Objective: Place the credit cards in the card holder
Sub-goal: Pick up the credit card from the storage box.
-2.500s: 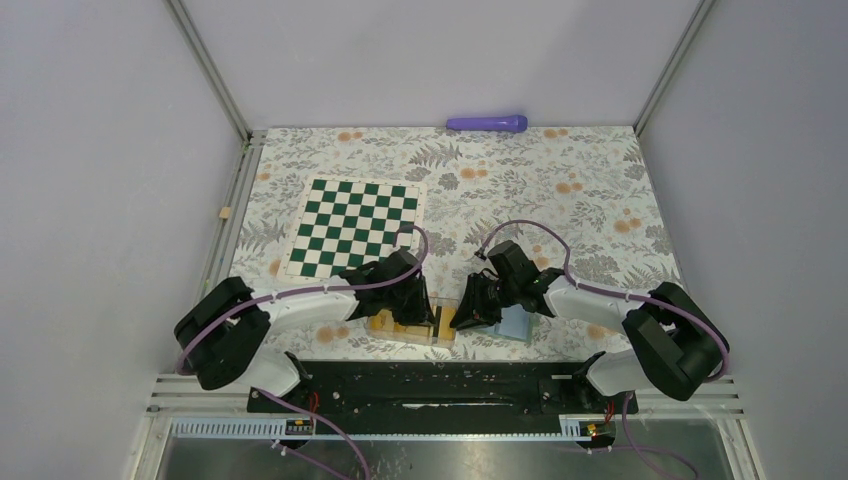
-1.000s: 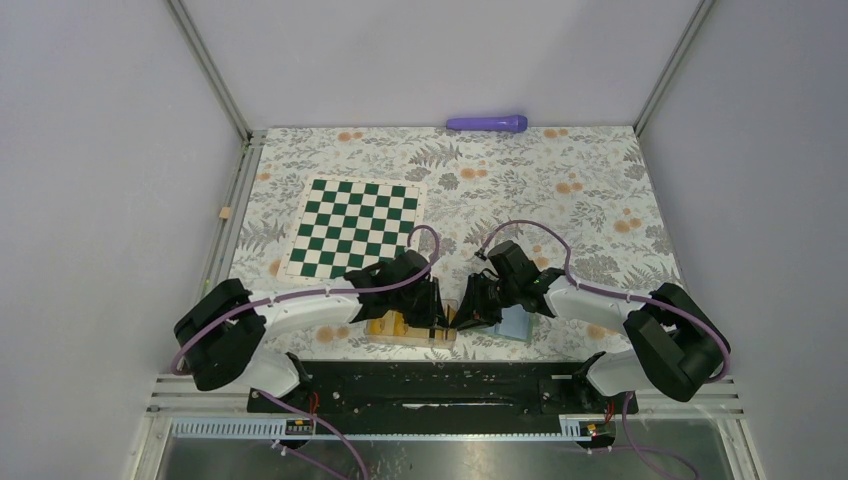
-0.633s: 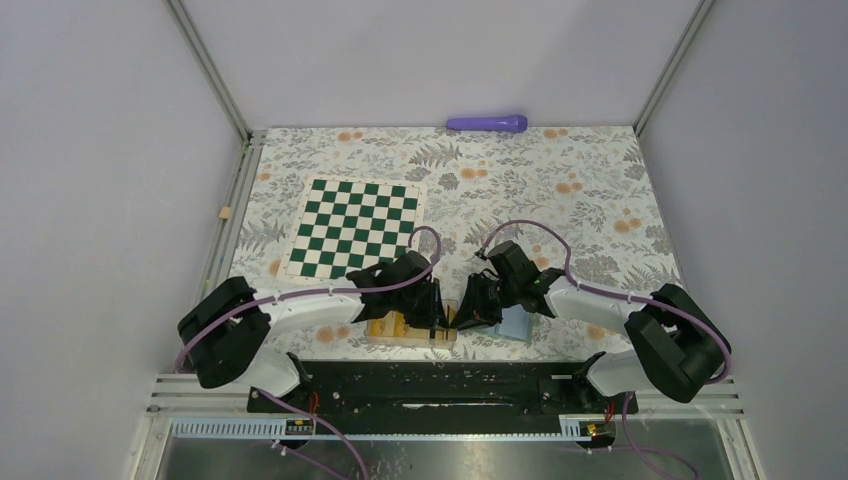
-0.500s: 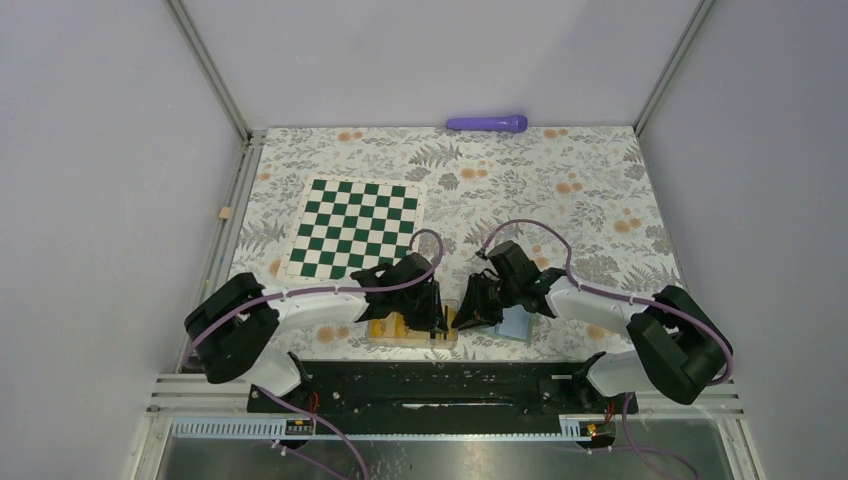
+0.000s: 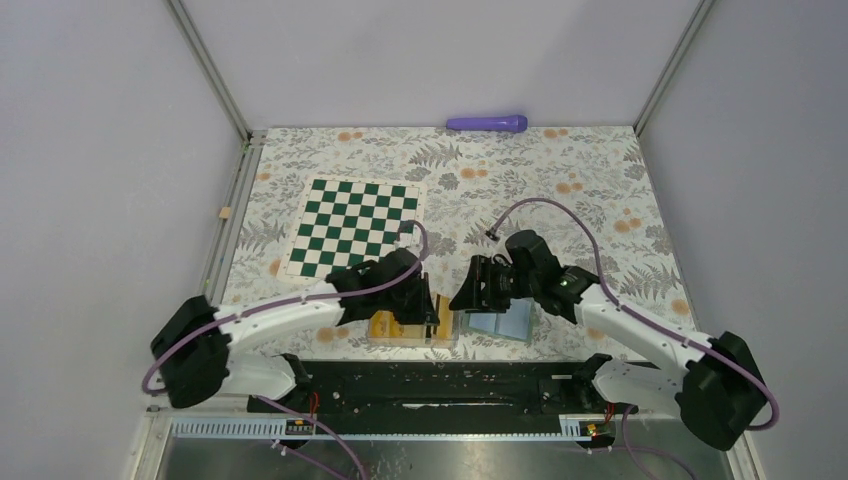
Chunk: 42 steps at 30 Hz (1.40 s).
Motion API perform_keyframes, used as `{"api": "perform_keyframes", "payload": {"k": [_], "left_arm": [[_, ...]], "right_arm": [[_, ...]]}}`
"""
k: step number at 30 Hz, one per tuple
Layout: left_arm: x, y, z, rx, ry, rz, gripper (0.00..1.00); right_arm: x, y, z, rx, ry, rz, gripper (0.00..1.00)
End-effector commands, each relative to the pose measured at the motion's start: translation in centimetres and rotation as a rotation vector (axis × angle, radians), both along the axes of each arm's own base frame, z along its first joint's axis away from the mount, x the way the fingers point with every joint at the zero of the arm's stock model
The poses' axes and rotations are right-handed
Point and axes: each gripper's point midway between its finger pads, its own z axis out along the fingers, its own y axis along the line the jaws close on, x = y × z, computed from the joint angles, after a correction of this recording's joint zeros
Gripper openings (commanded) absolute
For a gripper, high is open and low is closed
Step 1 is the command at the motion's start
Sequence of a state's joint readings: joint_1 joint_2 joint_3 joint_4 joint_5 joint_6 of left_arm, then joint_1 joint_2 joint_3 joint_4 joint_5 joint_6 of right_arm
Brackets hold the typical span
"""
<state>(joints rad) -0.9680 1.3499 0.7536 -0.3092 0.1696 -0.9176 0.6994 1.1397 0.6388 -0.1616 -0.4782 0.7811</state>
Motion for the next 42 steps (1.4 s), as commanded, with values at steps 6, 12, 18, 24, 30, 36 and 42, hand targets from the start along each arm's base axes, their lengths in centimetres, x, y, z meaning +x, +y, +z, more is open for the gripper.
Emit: {"api": "perform_keyframes", "payload": {"k": [6,12,18,24,30,36,42], "left_arm": [[1.3,1.1,10.3,-0.271,-0.232,0.03,0.0],[-0.6,-0.2,14.6,-0.571,-0.221,-0.069,0.0],[-1.2,-1.0,16.8,-0.704,-0.241,-0.115,0.0],[-1.4,-0.9,17.2,-0.716,-0.243,-0.119,0.0],[-1.1,-0.4,17.1,-0.694,-0.263,-0.094,0.0],[-1.6,-0.4,17.1,-0.706,-0.25,-0.108,0.0],[-1.7,-0.6,17.2,-0.726,-0.241,-0.117,0.0]], "right_arm": [[-0.7,-0.7,5.6,0.156,-0.118,0.063,0.61],[-2.4,0.3,9.4,0.35,-0.145,0.176,0.59],[-2.3,1.5,11.4,0.496,-0.124,0.199,0.53],[-2.0,1.6,11.0,0.485,-0.122,0.188,0.46],[-0.3,0.0,9.2,0.399,-0.12,0.052,0.46],[-0.1,-0.1,9.2,0.43,-0.1,0.059,0.49],[-0.6,0.7,11.2,0.557,-0.093,0.115,0.48]]}}
